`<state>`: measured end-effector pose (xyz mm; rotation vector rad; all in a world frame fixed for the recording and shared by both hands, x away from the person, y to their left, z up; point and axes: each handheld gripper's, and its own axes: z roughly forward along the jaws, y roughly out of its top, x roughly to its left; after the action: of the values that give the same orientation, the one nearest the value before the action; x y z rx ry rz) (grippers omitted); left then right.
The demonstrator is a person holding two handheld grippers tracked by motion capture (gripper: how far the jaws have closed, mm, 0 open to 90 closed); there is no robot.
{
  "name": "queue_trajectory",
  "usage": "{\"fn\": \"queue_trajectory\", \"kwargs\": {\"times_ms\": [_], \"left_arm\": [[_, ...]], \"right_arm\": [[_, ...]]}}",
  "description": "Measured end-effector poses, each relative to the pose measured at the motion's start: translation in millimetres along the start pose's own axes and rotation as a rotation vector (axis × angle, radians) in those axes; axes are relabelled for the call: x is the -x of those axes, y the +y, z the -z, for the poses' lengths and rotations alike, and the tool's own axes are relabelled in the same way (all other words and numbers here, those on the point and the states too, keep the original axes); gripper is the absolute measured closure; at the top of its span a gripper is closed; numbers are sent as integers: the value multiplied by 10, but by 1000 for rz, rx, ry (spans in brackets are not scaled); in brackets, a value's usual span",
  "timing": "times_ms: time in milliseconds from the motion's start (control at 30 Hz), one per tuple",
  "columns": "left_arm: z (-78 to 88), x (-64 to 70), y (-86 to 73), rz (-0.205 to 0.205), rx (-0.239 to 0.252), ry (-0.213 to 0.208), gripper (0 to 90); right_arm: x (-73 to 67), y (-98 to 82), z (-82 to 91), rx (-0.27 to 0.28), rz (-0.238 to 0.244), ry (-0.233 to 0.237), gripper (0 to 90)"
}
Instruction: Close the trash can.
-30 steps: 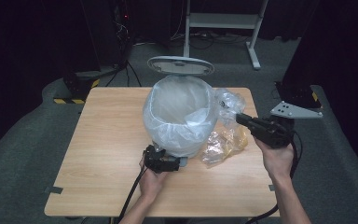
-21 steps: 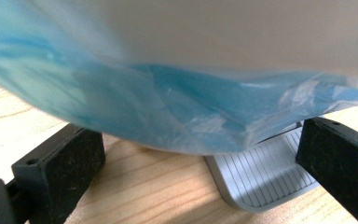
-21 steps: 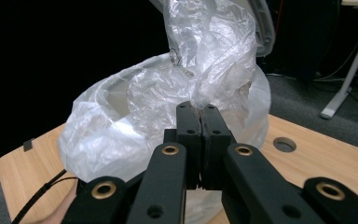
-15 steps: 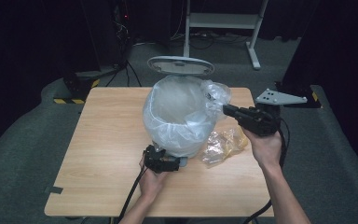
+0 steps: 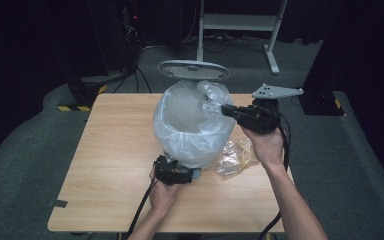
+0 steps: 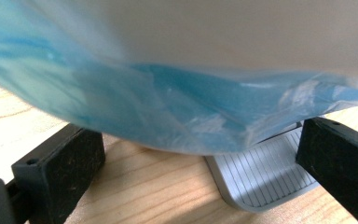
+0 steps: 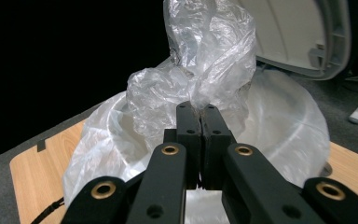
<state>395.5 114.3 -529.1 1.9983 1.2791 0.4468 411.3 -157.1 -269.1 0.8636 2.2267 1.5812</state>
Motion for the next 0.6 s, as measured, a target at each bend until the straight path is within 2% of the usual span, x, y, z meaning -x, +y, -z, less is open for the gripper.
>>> {"fn": "queue_trajectory", "kwargs": {"times_ms": [500,567,600], "left_arm": [[-1,1,0,2,2,1,12],[-3,3,-1,7,6,0,12],[-3,3,-1,7,6,0,12]], "right_arm": [[-21,57,-327,-34,-9,30,875],[-11,53,-367,-37,-13,31,839],[-4,51,-389,-42,-20,31,794]]}}
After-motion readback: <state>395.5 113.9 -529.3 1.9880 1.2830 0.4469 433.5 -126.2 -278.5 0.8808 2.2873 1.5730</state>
